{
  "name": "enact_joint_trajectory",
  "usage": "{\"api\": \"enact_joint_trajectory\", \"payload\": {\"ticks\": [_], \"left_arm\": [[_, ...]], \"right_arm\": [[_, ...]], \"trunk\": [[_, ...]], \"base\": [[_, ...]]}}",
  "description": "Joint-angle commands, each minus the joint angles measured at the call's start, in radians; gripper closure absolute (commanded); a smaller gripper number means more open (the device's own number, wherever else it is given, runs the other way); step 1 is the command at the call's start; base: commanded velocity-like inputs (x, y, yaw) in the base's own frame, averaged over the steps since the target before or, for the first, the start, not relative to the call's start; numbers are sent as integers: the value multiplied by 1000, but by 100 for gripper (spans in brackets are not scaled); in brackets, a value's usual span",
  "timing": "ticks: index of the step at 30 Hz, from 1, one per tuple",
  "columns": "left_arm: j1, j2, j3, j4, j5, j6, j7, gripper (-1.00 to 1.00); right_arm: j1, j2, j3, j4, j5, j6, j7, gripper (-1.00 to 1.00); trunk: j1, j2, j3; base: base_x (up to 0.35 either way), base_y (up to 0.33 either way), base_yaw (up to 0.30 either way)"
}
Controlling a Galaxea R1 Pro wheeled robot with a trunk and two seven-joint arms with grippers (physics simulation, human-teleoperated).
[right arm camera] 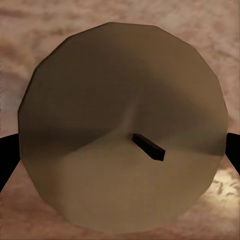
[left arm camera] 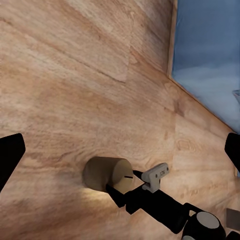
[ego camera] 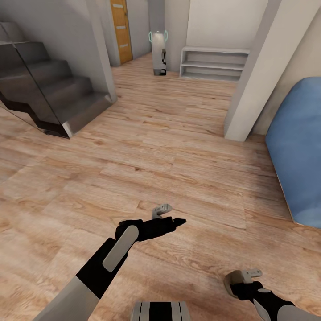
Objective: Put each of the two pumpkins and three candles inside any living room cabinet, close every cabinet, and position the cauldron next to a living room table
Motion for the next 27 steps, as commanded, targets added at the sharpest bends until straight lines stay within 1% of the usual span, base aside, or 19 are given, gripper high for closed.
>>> {"api": "enact_joint_trajectory", "payload": {"ticks": [1, 3, 6, 8, 17, 27], "left_arm": [[0, 0, 0, 0, -2, -4, 1, -100], [0, 1, -1, 1, -10, -15, 2, -100], [0, 5, -2, 1, -37, -27, 3, -100], [0, 7, -2, -5, -48, -28, 6, -100], [0, 6, -1, -4, -55, -28, 8, -100], [-2, 3, 0, -2, -57, -22, 10, -100]], "right_arm": [[0, 1, 0, 1, 0, -2, -1, 100], [1, 2, 0, 2, 0, -2, -1, 100], [1, 3, 1, 3, 1, 0, -2, 100], [1, 3, 1, 3, 1, 1, -2, 100], [3, 2, 1, 4, 2, 2, -2, 100], [4, 6, 2, 6, 2, 2, -2, 100]], "trunk": [[0, 0, 0], [0, 0, 0], [0, 0, 0], [0, 0, 0], [0, 0, 0], [-5, 2, 39]], "base": [[0, 0, 0], [0, 0, 0], [0, 0, 0], [0, 0, 0], [0, 0, 0], [0, 0, 0]]}}
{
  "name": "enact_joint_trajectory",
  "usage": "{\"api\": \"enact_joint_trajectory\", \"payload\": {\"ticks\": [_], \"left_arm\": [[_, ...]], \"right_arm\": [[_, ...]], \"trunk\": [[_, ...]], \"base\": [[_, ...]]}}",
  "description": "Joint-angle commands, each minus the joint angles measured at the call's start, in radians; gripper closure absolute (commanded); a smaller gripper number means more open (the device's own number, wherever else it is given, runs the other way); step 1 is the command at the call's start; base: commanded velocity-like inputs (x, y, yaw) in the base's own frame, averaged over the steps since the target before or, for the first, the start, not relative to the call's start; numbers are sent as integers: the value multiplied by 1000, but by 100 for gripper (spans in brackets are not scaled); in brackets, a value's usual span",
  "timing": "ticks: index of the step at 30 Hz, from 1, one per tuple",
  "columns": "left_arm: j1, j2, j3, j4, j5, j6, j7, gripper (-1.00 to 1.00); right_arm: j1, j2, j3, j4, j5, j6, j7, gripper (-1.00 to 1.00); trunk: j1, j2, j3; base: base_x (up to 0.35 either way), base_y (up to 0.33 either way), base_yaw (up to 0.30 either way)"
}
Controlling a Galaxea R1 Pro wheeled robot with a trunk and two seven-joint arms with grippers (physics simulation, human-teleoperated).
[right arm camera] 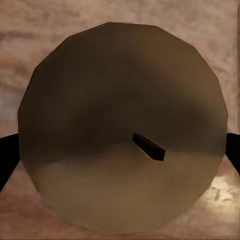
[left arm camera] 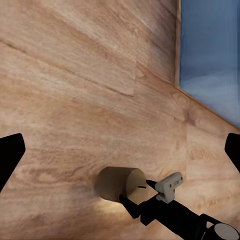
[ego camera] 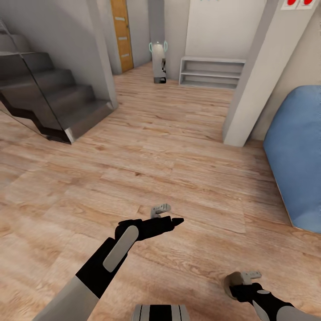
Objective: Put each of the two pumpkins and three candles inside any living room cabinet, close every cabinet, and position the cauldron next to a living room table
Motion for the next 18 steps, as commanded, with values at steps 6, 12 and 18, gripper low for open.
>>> {"api": "enact_joint_trajectory", "payload": {"ticks": [6, 12, 18], "left_arm": [[-1, -1, 1, 1, 0, 1, 0, -100], [-2, -1, 3, -2, 0, 3, 0, -100], [-3, -1, 3, 0, 0, 3, 0, -100]], "right_arm": [[2, -4, 1, 0, 0, -2, -1, 100], [2, -6, 0, -1, 0, -6, 1, 100], [0, -3, 1, -6, 0, -7, 6, 100]], "trunk": [[-3, 1, 23], [-5, 3, 47], [-8, 4, 70]], "base": [[0, 0, 0], [0, 0, 0], [0, 0, 0]]}}
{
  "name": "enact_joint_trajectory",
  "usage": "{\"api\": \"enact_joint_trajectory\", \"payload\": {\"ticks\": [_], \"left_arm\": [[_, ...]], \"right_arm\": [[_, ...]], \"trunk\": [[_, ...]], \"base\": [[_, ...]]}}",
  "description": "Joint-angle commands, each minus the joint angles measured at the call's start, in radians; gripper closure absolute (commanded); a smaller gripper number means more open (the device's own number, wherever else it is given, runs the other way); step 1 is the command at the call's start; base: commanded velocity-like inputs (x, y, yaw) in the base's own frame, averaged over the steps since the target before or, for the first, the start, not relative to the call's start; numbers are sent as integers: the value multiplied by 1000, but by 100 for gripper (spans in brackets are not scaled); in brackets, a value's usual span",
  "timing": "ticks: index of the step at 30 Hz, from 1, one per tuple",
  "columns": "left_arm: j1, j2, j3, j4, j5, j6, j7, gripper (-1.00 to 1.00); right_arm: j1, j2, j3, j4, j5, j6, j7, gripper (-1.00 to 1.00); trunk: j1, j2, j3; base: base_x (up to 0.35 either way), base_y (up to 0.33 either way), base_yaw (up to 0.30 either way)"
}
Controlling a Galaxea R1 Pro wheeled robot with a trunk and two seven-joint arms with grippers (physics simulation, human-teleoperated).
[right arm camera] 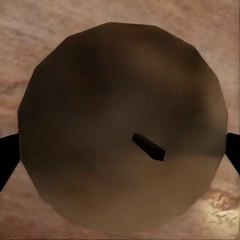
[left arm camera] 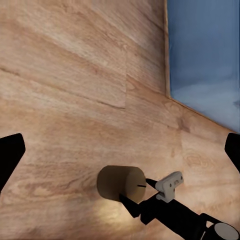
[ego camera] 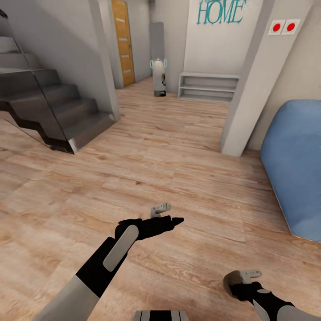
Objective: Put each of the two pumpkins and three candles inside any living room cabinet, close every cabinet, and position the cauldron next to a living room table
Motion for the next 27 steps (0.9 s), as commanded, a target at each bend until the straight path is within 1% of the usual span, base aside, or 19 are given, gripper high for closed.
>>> {"api": "enact_joint_trajectory", "payload": {"ticks": [1, 8, 17, 27], "left_arm": [[0, 0, 0, 0, 0, 0, 0, -100], [0, 0, 0, 0, 0, 0, 0, -100], [0, 0, 0, 0, 0, 0, 0, -100], [0, 0, 0, 0, 1, 0, 0, -100]], "right_arm": [[0, 2, 1, 0, 0, 0, 3, 100], [-2, 9, 1, -2, 0, -2, 22, 100], [2, 2, 1, 8, 0, 10, 9, 100], [16, 3, 2, 14, 2, 4, -2, 100]], "trunk": [[0, 0, 4], [-4, 2, 31], [-8, 4, 66], [-12, 6, 104]], "base": [[0, 0, 0], [0, 0, 0], [0, 0, 0], [0, 0, 0]]}}
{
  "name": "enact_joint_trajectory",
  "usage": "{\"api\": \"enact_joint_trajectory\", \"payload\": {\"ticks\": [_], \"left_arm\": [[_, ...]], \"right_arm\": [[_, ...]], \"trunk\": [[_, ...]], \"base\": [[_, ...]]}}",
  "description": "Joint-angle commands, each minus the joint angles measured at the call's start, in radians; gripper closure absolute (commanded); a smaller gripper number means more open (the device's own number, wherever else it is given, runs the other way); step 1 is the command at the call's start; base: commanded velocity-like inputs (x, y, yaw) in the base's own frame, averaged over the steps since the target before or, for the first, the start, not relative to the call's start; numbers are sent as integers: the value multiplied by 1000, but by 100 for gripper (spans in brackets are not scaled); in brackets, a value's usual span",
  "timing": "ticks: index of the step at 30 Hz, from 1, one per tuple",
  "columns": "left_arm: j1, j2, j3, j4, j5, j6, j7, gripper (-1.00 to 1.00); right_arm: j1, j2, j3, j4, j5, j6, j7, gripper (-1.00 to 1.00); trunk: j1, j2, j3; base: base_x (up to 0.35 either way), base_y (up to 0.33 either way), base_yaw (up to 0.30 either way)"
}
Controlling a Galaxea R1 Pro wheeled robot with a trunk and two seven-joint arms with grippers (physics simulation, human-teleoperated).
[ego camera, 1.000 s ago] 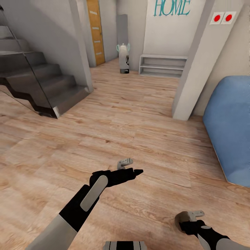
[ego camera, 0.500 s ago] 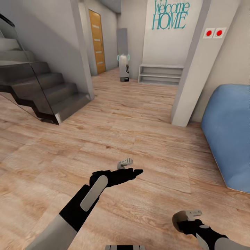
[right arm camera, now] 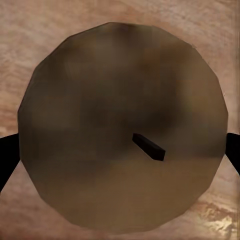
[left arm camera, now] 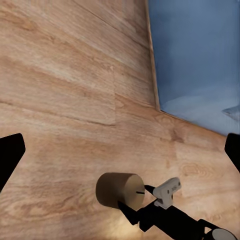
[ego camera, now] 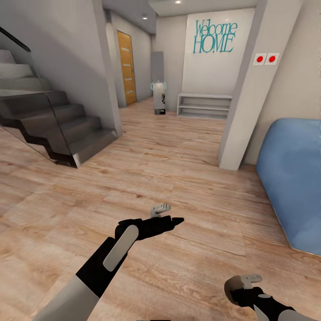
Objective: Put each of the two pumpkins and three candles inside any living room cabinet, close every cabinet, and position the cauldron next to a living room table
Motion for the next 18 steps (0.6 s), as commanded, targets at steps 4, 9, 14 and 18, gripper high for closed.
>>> {"api": "enact_joint_trajectory", "payload": {"ticks": [4, 9, 14, 18], "left_arm": [[0, 0, 0, 0, 0, 0, 0, -100], [0, 0, 0, 0, 0, 0, 0, -100], [0, 0, 0, 0, 0, 0, 0, -100], [0, 0, 0, 1, 0, 0, 0, -100]], "right_arm": [[2, 0, 0, 0, 0, -2, -2, 100], [7, 1, 0, 0, 0, -4, -3, 100], [8, 1, 0, 0, -2, -2, -2, 100], [8, 1, 0, 0, -2, -3, -1, 100]], "trunk": [[-2, 1, 16], [-18, 30, 32], [-37, 65, 48], [-53, 93, 60]], "base": [[0, 0, 0], [0, 0, 0], [0, 0, 0], [0, 0, 0]]}}
